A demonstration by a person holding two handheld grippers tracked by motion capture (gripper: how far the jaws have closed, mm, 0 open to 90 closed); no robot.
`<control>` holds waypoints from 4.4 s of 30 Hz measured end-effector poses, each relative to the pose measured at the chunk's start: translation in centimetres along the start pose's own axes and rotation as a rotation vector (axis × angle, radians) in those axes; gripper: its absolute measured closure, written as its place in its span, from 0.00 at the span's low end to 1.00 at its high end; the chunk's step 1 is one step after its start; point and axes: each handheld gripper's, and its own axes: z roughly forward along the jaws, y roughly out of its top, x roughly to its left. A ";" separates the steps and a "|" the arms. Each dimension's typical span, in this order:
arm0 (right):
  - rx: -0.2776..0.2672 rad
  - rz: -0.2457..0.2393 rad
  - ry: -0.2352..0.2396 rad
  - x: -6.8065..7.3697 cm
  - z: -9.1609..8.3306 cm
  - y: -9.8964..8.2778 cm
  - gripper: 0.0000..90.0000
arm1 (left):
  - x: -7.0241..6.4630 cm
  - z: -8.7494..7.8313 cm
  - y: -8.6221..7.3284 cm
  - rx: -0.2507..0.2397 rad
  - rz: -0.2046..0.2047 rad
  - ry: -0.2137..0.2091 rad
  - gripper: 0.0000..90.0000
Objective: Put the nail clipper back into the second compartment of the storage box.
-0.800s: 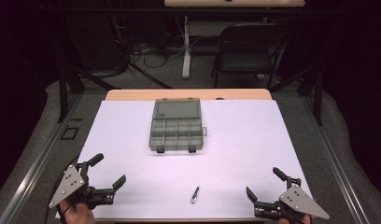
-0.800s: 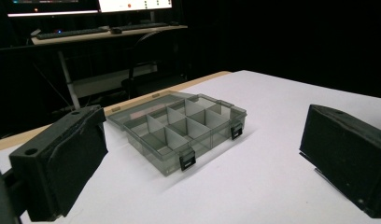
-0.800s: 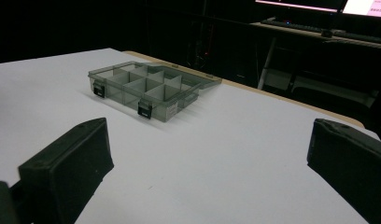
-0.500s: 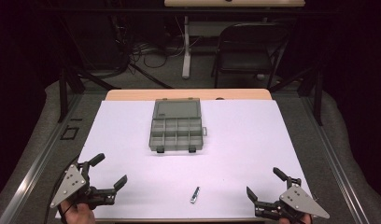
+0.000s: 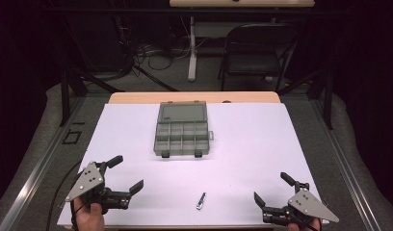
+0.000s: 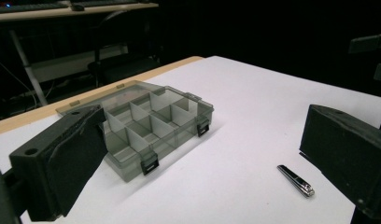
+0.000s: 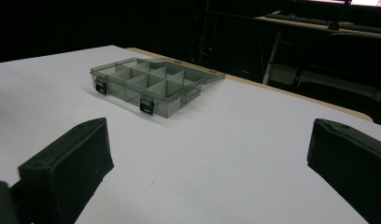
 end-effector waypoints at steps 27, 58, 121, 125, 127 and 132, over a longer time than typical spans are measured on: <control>0.024 -0.015 0.007 0.3 0.3 -0.4 0.00 | -3.1 5.0 4.4 0.234 -0.019 -0.182 0.01; 0.037 -0.007 0.018 0.1 0.4 -0.6 0.00 | -5.0 11.5 2.6 0.535 -0.125 -0.252 0.01; 0.052 0.001 0.036 0.0 0.5 -0.7 0.00 | -10.8 17.5 -1.0 0.915 -0.032 -0.238 0.57; 0.047 -0.001 0.033 0.0 0.5 -0.7 0.00 | -11.0 17.7 -1.2 0.927 -0.036 -0.245 0.60; 0.048 0.000 0.034 0.0 0.5 -0.7 0.00 | -11.1 17.8 -1.4 0.938 -0.036 -0.246 0.60; 0.051 -0.002 0.037 0.0 0.5 -0.7 0.00 | -11.3 18.0 -1.8 0.951 -0.028 -0.234 0.64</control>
